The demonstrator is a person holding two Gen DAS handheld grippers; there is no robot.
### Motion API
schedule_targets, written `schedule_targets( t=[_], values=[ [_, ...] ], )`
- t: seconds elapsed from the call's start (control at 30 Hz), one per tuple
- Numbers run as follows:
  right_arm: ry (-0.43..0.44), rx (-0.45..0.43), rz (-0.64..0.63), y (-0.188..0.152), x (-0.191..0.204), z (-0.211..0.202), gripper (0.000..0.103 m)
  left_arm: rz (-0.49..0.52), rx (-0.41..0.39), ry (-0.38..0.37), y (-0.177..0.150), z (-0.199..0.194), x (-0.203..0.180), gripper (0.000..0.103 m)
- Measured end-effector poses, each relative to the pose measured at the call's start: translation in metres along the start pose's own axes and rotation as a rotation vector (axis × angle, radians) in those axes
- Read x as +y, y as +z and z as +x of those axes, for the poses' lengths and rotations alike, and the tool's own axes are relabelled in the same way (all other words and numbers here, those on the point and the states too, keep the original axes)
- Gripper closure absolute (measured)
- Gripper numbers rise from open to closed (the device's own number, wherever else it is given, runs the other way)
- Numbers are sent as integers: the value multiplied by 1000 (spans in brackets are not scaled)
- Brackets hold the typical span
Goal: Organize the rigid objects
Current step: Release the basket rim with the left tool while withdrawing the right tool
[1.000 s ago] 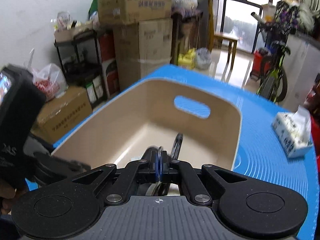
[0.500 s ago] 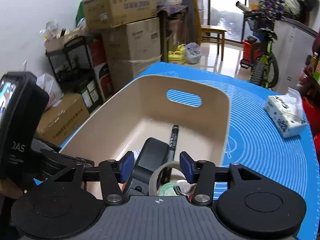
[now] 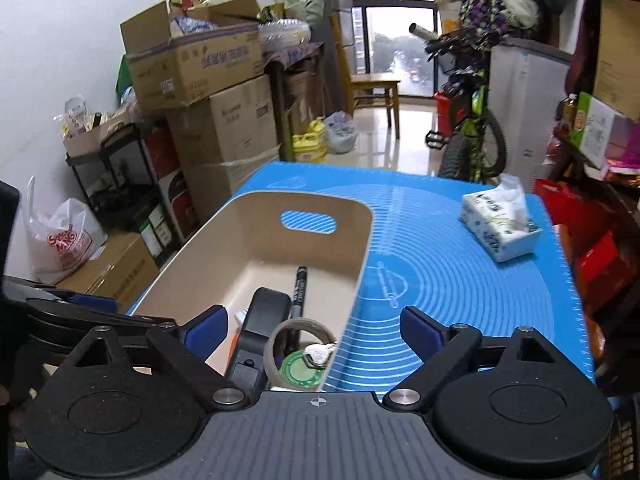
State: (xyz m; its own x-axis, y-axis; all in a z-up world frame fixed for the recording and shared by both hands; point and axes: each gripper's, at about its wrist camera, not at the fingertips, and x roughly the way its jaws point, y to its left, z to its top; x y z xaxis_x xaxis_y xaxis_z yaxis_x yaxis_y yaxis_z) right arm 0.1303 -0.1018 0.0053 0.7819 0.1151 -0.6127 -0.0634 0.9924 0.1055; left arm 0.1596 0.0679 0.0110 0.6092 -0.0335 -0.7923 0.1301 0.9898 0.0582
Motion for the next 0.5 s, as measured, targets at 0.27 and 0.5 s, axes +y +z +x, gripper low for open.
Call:
schedule_targets(
  t=[0.27,0.5],
  values=[
    [-42,-29,-13,-16,-3,-57,7,27,-55,0,-19,-57,-15,32],
    [-71,-69,-2,-27,-5,-107,7,44,-72,22,-40,-94,-30,32]
  ],
)
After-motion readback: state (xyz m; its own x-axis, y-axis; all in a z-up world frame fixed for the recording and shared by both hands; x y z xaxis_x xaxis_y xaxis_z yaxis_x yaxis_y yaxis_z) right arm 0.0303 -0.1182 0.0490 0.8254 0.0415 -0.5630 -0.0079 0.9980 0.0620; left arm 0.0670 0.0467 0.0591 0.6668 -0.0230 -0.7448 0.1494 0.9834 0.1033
